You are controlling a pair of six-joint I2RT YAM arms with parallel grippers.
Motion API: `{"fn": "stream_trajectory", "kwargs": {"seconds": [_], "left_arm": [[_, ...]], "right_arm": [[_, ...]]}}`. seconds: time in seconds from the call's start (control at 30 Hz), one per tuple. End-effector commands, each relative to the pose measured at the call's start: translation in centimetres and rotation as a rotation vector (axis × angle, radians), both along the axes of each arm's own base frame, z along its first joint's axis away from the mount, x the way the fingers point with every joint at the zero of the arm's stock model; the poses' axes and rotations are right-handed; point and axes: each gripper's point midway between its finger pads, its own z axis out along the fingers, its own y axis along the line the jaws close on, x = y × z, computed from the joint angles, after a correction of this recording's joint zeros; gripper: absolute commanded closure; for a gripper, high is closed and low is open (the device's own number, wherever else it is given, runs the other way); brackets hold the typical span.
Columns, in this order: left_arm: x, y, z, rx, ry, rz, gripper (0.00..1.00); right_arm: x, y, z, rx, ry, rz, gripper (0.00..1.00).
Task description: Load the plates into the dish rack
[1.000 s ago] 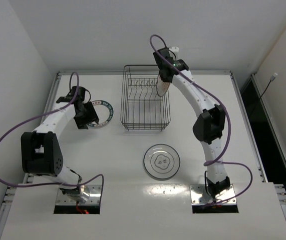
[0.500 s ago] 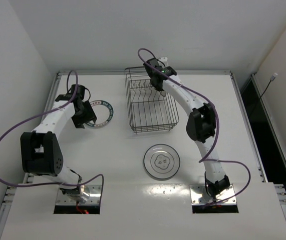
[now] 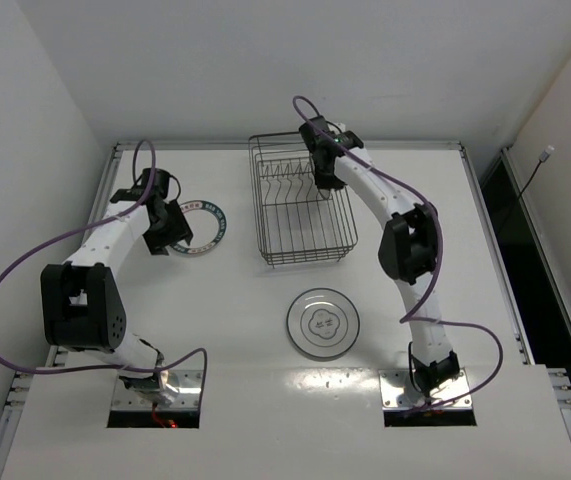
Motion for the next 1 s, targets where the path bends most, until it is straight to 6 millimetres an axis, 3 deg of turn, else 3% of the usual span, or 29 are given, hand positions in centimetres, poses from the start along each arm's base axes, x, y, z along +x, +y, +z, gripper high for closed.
{"fn": "stream_trajectory", "kwargs": {"seconds": [0.0, 0.13, 0.17, 0.2, 0.33, 0.43, 0.57, 0.6, 0.73, 0.83, 0.97], "left_arm": [[1.4, 0.2, 1.0, -0.011, -0.063, 0.014, 0.48], [2.2, 0.0, 1.3, -0.02, -0.098, 0.009, 0.48], [2.4, 0.0, 1.4, -0.016, -0.106, 0.001, 0.48], [2.9, -0.2, 1.3, -0.027, -0.115, -0.004, 0.48], [3.9, -0.3, 0.7, -0.049, -0.137, -0.006, 0.48], [4.1, -0.3, -0.6, -0.075, -0.124, 0.015, 0.48], [4.1, -0.5, -2.9, -0.124, -0.091, 0.035, 0.48], [3.9, 0.0, -3.5, -0.128, -0.08, 0.06, 0.48], [3.7, 1.1, -6.4, -0.226, -0.038, 0.112, 0.48], [3.7, 1.8, -7.3, -0.276, -0.038, 0.154, 0.48], [4.0, 2.3, -7.6, -0.36, -0.08, 0.175, 0.48]], "right_arm": [[-1.3, 0.4, 0.2, 0.089, 0.056, 0.003, 0.81], [-1.5, -0.1, 0.5, 0.127, 0.075, -0.009, 0.79], [-1.6, 0.1, 1.2, 0.147, 0.064, -0.011, 0.76], [-1.5, -0.4, 2.4, 0.157, 0.043, -0.018, 0.67], [-1.9, -0.6, 5.3, 0.177, -0.004, -0.014, 0.58], [-2.3, -1.8, 8.3, 0.184, -0.045, -0.013, 0.47], [-4.2, -2.5, 11.5, 0.198, -0.071, 0.002, 0.43], [-4.8, -2.8, 13.3, 0.204, -0.103, 0.014, 0.41], [-7.5, -1.3, 15.3, 0.305, -0.133, 0.168, 0.37], [-9.2, -1.7, 15.5, 0.336, -0.13, 0.194, 0.33], [-12.4, -2.9, 12.4, 0.332, -0.037, 0.187, 0.32]]}}
